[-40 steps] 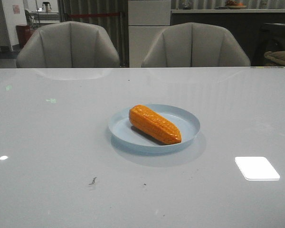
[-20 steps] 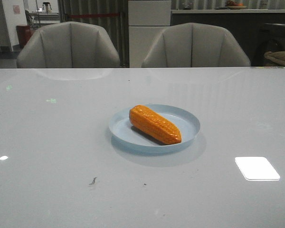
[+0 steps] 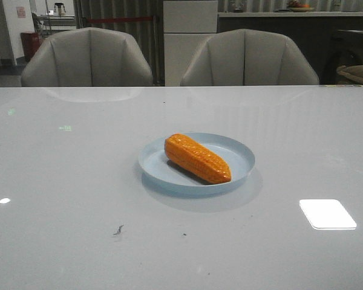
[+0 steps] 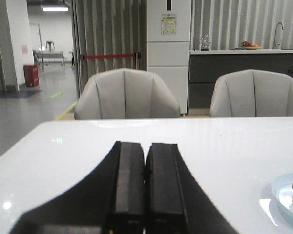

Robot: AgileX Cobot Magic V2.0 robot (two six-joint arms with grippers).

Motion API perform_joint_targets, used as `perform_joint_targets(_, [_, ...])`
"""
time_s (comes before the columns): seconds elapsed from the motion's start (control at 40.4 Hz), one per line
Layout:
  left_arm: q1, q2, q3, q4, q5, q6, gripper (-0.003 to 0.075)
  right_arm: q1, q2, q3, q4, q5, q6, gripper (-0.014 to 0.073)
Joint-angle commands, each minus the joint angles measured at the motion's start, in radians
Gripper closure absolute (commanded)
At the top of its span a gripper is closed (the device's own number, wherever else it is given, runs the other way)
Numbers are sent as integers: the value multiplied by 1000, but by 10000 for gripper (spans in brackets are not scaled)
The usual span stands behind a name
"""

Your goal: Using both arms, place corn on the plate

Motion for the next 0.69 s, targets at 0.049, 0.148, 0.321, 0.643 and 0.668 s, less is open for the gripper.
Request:
perform_joint_targets(0.049, [1, -23, 10, -9, -115, -21, 627, -8, 20, -24, 4, -80, 0, -1])
perform_joint_targets(0.148, [1, -23, 44, -9, -115, -21, 627, -8, 20, -24, 4, -80, 0, -1])
perform_joint_targets(0.321, [1, -23, 62, -9, -45, -21, 627, -8, 20, -24, 4, -80, 0, -1])
perform_joint_targets(0.643, [1, -23, 62, -9, -43, -21, 627, -8, 20, -24, 4, -80, 0, -1])
perform_joint_targets(0.668, [1, -23, 62, -9, -43, -21, 627, -8, 20, -24, 4, -80, 0, -1])
